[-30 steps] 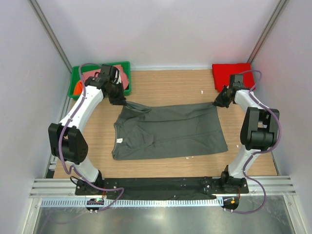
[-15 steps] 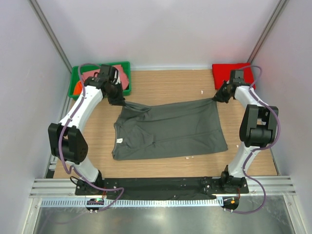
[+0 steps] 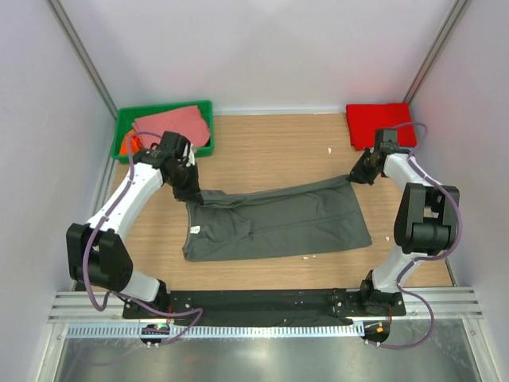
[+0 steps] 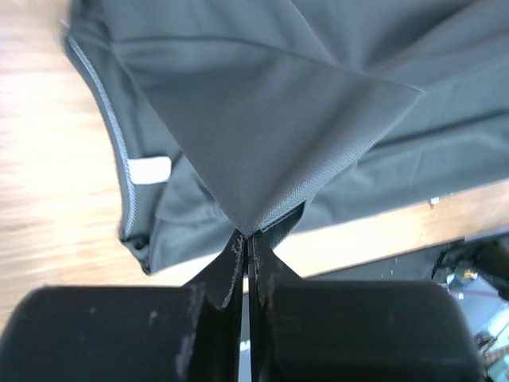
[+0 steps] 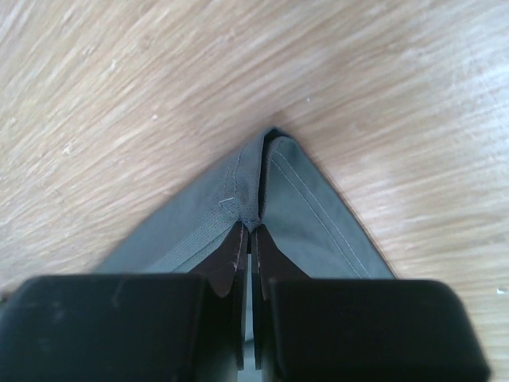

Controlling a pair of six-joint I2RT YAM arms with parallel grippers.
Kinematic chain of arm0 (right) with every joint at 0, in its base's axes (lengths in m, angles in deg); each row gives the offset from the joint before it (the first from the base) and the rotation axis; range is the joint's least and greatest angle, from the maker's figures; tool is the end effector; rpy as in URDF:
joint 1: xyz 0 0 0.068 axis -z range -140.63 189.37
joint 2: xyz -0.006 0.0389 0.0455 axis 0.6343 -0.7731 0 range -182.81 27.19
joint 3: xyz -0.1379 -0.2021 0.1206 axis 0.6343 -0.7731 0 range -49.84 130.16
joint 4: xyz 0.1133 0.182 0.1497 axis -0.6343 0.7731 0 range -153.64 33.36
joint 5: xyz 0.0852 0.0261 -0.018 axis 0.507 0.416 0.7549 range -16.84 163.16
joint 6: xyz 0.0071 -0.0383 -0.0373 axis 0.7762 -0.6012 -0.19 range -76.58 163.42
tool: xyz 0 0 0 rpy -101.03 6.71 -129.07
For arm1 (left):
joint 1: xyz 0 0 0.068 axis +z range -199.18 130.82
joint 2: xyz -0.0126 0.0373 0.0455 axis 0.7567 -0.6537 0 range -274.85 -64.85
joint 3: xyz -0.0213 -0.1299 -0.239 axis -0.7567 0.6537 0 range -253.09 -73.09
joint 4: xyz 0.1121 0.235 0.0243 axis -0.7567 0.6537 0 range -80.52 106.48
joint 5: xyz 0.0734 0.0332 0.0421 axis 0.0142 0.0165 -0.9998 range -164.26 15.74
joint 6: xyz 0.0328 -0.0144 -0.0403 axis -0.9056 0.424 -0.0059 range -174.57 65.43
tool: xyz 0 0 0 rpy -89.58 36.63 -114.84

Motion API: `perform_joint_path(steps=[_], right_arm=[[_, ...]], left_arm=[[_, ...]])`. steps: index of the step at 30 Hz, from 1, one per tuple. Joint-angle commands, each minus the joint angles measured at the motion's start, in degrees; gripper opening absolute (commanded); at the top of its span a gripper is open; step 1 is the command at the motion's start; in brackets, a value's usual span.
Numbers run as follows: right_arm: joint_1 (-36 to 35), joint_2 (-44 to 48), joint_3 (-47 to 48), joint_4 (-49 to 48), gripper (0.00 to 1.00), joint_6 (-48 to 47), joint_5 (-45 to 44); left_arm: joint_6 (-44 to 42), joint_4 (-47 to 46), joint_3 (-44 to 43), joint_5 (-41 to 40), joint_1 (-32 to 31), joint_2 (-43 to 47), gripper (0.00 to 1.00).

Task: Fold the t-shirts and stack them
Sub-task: Fold the tshirt

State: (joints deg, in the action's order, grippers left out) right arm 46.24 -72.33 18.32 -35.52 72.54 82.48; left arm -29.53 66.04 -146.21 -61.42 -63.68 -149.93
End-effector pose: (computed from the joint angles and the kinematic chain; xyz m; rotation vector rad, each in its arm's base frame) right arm 0.3577 -0.0373 0.2035 0.7564 2.5180 0.3487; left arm 0.2781 -0.0800 0.2834 -0.1993 2.8188 -0.4806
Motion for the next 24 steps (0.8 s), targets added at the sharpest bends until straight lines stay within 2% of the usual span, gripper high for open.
perform_joint_path(steps=[1, 8, 24], right_arm=[[0.16, 4.07, -1.53, 0.27, 0.04, 0.32, -1.94], [0.16, 6.45, -4.61, 0.89, 0.04, 0.32, -2.64], [0.25, 13.30, -13.40, 2.99, 0.04, -0.47, -5.19]], left_arm=[[0.36, 1.98, 1.49, 3.07, -1.58, 2.28, 0.00], [1.24, 1.89, 4.92, 3.07, -3.60, 1.67, 0.00], [-0.25, 3.30, 7.64, -0.18, -3.60, -0.53, 0.00]])
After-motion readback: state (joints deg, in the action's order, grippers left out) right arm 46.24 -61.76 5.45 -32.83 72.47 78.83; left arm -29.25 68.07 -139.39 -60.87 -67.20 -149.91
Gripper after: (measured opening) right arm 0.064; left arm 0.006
